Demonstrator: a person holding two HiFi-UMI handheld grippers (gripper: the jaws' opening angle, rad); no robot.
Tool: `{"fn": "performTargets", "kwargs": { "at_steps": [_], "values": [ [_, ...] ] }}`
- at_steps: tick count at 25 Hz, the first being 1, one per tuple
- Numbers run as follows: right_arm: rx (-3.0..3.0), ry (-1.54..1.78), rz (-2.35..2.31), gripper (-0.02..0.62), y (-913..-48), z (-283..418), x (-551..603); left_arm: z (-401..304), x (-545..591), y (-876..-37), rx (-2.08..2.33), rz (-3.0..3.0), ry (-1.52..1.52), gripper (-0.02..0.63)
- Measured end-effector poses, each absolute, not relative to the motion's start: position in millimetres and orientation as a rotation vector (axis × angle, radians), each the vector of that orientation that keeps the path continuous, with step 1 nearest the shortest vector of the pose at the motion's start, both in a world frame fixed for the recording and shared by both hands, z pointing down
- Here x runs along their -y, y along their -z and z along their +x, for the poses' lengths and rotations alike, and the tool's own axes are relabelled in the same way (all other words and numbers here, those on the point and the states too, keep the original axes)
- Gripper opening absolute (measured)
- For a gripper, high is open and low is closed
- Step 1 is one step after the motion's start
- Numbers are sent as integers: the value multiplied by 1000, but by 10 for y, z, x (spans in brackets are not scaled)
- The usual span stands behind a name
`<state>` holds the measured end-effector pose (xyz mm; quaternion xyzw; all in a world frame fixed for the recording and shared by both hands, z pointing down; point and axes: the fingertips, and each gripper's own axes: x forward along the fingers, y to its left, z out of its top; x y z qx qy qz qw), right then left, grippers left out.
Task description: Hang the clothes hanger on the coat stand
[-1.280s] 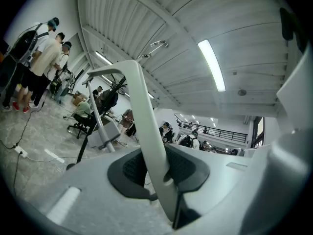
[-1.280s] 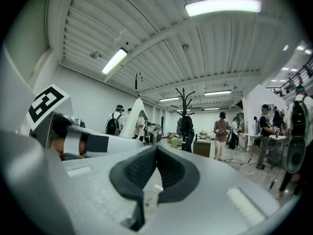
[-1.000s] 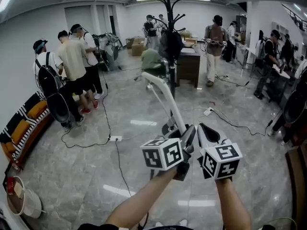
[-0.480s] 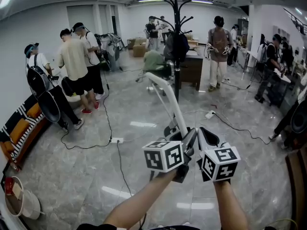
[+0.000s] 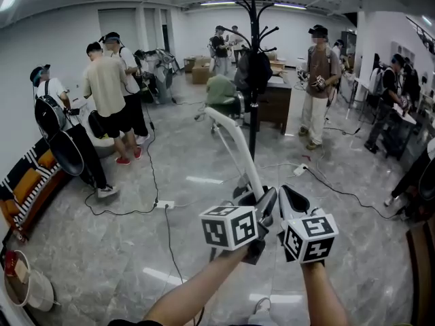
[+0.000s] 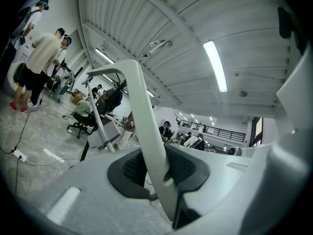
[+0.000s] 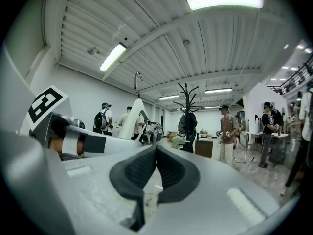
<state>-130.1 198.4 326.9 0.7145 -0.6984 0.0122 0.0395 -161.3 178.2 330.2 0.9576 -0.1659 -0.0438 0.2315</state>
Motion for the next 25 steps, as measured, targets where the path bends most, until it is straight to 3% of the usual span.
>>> {"fn": "performTargets", "kwargs": {
  "at_steps": [25],
  "values": [
    [2267,24,2071,2,-3135,690,-972,349,-796,-3217,625,2634,130,92]
  ]
}}
